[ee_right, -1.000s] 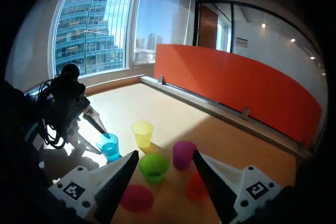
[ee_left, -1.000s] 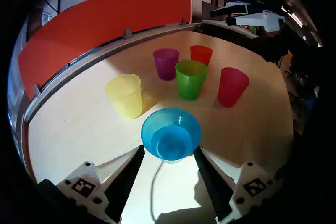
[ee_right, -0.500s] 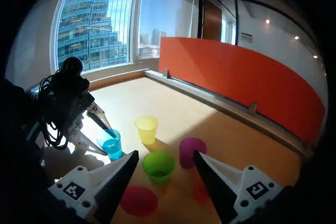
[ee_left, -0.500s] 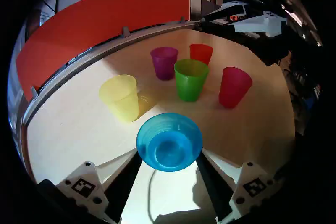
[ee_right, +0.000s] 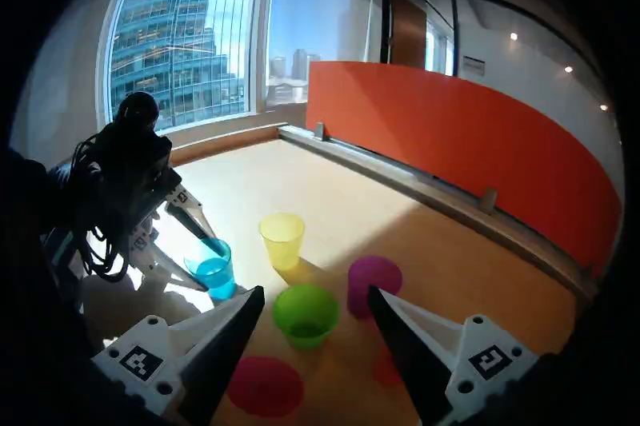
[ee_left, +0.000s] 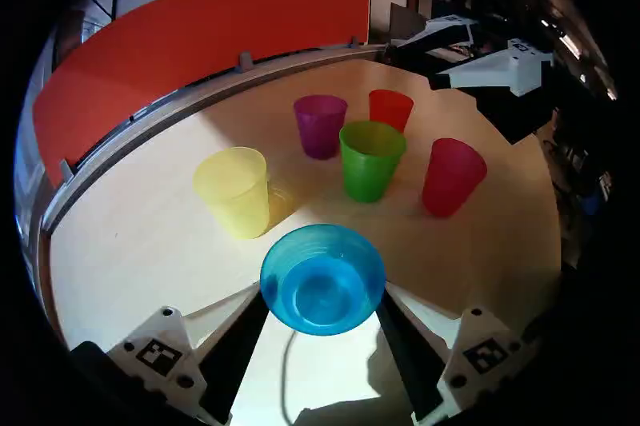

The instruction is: Pour water

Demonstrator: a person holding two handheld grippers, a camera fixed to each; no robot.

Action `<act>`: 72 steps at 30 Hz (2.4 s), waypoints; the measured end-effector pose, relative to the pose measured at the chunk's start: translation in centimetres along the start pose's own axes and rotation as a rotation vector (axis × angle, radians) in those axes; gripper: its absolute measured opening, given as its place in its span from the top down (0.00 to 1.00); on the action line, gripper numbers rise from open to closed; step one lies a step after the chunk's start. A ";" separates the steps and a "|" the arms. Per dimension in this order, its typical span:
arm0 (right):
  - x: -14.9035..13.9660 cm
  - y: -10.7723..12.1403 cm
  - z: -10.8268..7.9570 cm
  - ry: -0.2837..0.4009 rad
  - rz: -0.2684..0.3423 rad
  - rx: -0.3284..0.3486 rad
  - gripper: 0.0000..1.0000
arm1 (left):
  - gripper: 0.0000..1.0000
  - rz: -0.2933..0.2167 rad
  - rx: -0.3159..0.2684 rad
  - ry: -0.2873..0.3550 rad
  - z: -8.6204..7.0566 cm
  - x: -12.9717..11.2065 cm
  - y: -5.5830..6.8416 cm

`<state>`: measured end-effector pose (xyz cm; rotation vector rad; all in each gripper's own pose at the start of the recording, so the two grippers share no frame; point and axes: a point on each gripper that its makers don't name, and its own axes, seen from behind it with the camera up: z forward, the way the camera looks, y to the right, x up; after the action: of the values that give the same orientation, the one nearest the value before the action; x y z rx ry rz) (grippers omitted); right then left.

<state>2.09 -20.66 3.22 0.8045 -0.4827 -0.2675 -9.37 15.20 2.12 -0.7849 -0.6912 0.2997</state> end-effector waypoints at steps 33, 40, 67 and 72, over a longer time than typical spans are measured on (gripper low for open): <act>-5.4 -0.7 4.0 -0.148 -0.005 0.041 0.00 | 0.16 -0.021 0.022 0.054 -1.5 1.9 -1.4; -6.0 -0.8 4.4 -0.170 -0.016 0.044 0.00 | 0.16 -0.031 0.037 0.094 -2.8 3.1 -2.0; -7.4 -0.8 7.2 -0.249 -0.027 0.051 0.00 | 0.16 -0.049 0.079 0.192 -5.7 5.4 -3.5; -7.5 -0.7 7.6 -0.252 -0.027 0.049 0.00 | 0.16 -0.050 0.085 0.195 -6.0 5.3 -3.7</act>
<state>-8.32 -22.86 4.86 0.8297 -0.7179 -0.3862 -1.42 12.02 4.25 -0.7045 -0.5102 0.2024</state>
